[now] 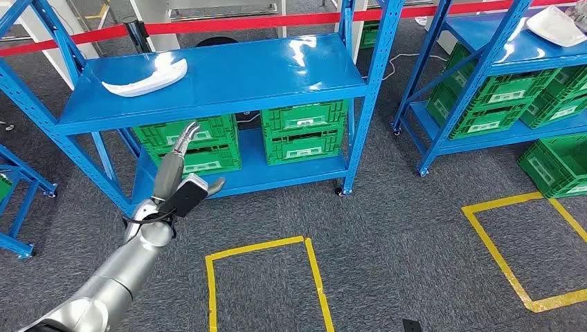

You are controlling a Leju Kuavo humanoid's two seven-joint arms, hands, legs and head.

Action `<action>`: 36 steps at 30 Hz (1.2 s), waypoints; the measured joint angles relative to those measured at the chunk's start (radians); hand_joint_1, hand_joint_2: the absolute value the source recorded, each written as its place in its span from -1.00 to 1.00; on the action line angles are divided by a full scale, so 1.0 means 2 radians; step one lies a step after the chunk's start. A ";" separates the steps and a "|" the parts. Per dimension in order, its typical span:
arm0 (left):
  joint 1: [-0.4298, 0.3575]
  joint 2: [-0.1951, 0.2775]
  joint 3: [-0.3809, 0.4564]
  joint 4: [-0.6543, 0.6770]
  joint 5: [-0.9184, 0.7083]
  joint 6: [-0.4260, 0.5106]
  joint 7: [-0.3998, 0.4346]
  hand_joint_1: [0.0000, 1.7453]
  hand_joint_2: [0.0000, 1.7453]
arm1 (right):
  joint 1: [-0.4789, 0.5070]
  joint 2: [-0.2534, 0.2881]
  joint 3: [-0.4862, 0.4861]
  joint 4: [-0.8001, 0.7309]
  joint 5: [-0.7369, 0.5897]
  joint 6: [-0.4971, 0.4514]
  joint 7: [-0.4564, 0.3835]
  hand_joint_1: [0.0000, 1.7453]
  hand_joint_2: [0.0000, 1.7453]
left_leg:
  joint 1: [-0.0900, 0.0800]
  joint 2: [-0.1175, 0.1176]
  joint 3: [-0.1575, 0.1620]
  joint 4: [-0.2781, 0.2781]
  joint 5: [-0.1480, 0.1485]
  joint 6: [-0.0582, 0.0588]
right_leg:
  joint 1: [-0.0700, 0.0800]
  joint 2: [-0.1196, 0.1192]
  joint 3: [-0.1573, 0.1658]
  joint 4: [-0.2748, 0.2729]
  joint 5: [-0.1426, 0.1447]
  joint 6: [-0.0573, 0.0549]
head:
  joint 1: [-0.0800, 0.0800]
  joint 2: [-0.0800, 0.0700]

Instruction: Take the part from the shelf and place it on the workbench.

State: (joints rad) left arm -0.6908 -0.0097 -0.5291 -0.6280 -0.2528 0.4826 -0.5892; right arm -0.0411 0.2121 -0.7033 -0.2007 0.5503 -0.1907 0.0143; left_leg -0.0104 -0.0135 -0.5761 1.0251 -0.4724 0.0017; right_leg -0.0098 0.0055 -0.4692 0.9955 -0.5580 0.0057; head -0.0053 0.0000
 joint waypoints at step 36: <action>0.095 -0.066 0.139 -0.228 -0.054 0.059 -0.042 -1.00 -1.00 | -0.006 0.006 -0.027 0.002 0.004 -0.068 -0.009 -1.00 -1.00 | 0.004 -0.002 0.049 -0.004 -0.043 -0.008 | -0.006 -0.003 -0.081 0.024 0.048 -0.002 | 0.003 0.000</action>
State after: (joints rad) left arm -0.5015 -0.1423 -0.2509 -1.0834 -0.3599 0.6009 -0.6735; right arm -0.0534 0.2233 -0.7566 -0.1961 0.5583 -0.3277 -0.0038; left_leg -0.0025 -0.0175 -0.4791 1.0165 -0.5589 -0.0146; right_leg -0.0215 0.0001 -0.6305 1.0431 -0.4611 0.0023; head 0.0013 0.0000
